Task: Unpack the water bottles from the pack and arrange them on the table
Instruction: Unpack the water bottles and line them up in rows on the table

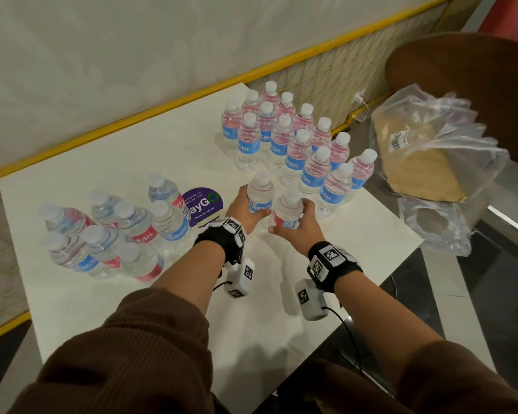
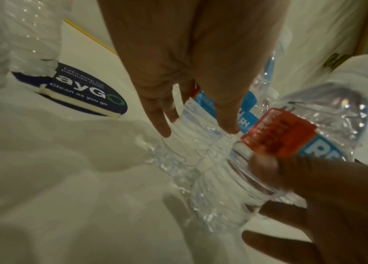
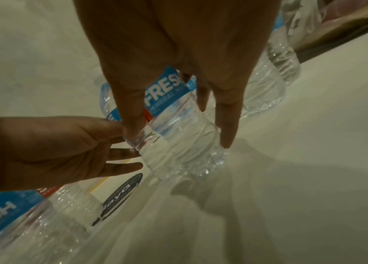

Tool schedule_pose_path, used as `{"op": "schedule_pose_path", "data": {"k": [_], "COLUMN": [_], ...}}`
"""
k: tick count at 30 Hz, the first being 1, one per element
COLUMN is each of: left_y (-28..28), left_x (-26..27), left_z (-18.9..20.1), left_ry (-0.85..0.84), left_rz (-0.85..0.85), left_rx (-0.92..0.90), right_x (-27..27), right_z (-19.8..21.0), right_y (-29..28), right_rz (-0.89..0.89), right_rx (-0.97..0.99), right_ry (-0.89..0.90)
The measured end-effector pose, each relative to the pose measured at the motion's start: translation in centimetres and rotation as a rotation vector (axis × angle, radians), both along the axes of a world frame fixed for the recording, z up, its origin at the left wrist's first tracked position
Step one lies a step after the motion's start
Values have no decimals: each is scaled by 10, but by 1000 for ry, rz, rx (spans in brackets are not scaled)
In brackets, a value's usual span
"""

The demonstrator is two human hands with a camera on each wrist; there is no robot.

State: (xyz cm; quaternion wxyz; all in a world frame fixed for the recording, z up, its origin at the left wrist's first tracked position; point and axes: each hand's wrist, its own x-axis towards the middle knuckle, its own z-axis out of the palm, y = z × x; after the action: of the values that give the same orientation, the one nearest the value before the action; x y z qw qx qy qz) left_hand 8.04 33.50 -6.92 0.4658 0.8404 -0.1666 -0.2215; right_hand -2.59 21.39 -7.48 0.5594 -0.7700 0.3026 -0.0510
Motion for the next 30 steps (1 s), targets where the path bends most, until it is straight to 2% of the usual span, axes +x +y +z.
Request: {"op": "schedule_pose_path", "data": {"k": [3,8,12,18,24,30], "left_y": [3,3,4,3,4,4], "left_x": [5,5,5,3,3,4], "left_z": [-2,-2,-4,-5,-8,-5], "left_ry": [20,12,9,19,26,49], "left_rz": [-53,-77,-70,-56,-51,-79], "left_rx": [-25,-30,-37,-40,-35,-9], "right_x": [-9,-5,-5,-9,-12,-14], "right_z": [-10,-18,-18,-26,-20,-17], "right_y": [-3,0,3,3,5,-7], "right_rz": [67,-26,18,9,-4,75], "right_rx": [5,-134,21,-129,15,-10], "right_ry": [56,85,64,134,58,82]}}
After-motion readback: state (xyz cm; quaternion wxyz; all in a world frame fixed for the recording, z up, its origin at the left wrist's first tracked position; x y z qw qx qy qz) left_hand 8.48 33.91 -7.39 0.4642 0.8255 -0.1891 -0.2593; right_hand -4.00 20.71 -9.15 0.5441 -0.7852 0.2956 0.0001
